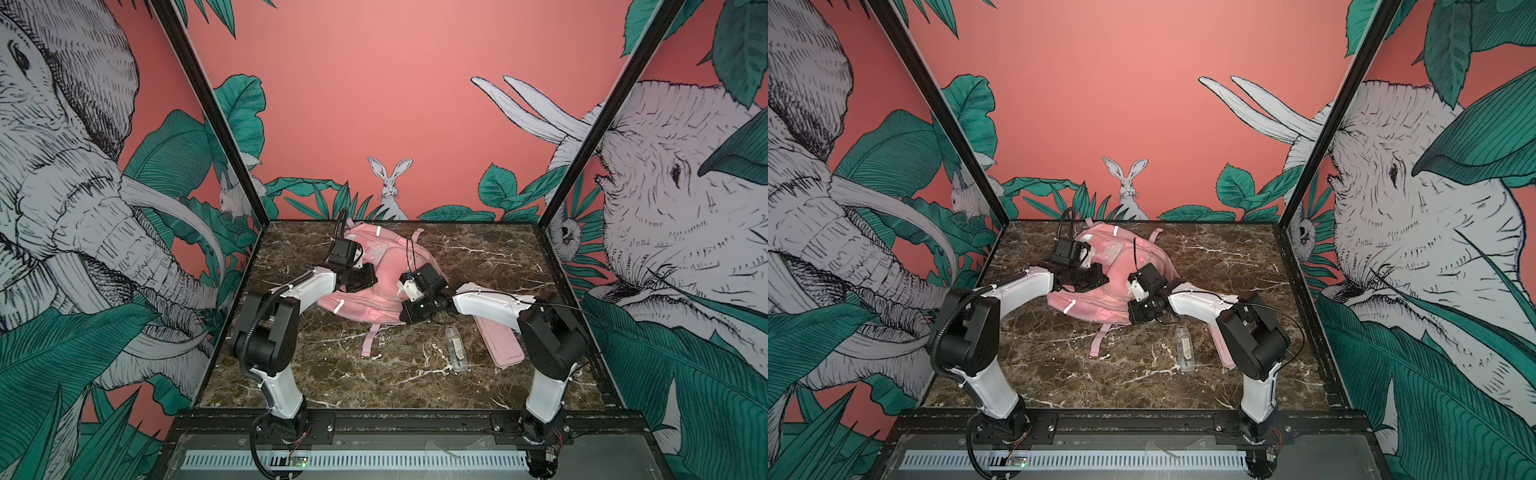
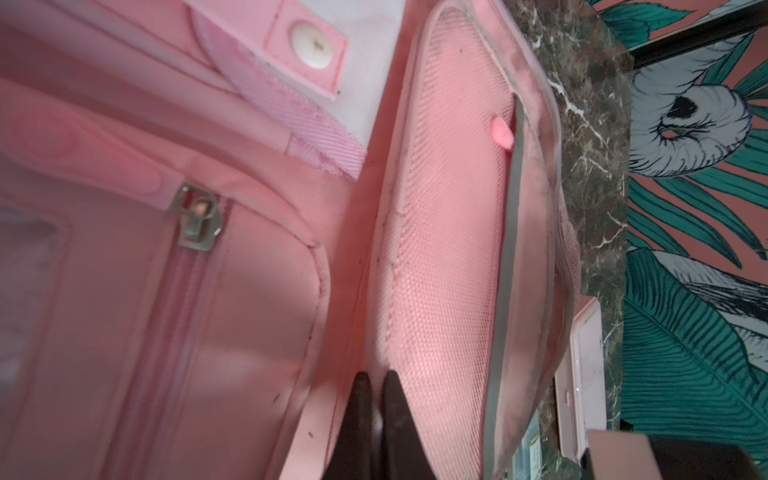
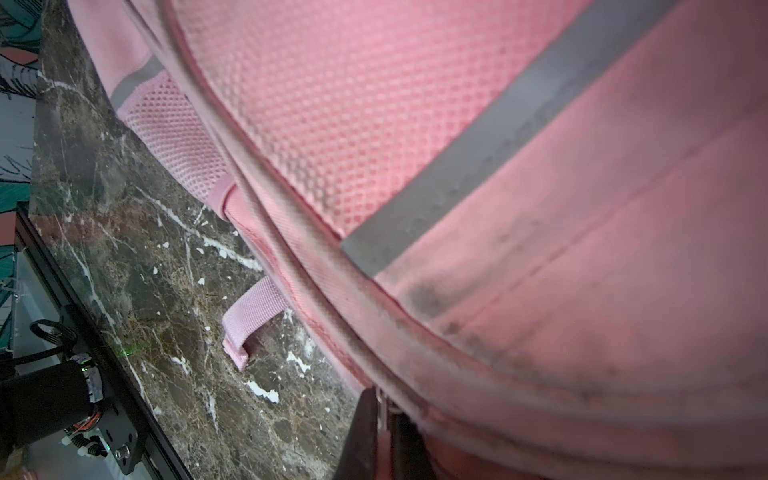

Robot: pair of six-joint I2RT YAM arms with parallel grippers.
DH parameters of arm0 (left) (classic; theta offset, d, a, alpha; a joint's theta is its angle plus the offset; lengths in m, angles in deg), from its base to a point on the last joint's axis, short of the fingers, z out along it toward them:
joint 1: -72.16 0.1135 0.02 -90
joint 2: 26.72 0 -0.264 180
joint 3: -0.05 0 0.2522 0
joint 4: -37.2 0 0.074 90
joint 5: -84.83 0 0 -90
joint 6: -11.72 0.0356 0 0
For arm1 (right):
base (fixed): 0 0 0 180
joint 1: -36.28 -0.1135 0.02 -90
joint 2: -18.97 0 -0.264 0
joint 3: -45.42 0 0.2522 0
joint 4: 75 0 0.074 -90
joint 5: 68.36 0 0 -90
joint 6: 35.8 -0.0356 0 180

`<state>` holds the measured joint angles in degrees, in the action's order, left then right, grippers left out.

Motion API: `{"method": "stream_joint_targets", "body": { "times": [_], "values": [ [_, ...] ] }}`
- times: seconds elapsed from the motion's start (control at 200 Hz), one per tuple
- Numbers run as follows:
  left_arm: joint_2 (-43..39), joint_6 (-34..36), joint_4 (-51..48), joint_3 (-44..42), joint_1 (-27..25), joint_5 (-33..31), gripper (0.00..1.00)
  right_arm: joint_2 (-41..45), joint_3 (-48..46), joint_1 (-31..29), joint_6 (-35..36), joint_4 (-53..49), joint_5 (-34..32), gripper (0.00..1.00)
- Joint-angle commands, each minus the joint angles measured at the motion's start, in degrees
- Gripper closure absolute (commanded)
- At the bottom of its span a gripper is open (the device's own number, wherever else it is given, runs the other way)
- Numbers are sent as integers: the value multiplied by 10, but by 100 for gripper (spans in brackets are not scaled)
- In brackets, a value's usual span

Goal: Pack the student bag

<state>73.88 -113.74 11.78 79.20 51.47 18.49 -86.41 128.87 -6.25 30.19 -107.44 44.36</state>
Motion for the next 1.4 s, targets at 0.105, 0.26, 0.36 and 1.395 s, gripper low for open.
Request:
{"method": "stream_joint_targets", "body": {
  "times": [0.105, 0.26, 0.36, 1.395],
  "values": [
    [-36, -99, 119, -49, -10, 17, 100, -36, 51, -31, -22, 31, 21, 100],
    [-51, -131, 150, -74, -16, 12, 100, -66, 104, -45, -46, 57, 33, 100],
    [-56, -145, 165, -86, -18, 15, 100, -87, 125, -49, -75, 88, 48, 100],
    [-71, -154, 167, -95, -20, 24, 100, -173, 73, -50, -325, 417, 85, 99]
  ]
}}
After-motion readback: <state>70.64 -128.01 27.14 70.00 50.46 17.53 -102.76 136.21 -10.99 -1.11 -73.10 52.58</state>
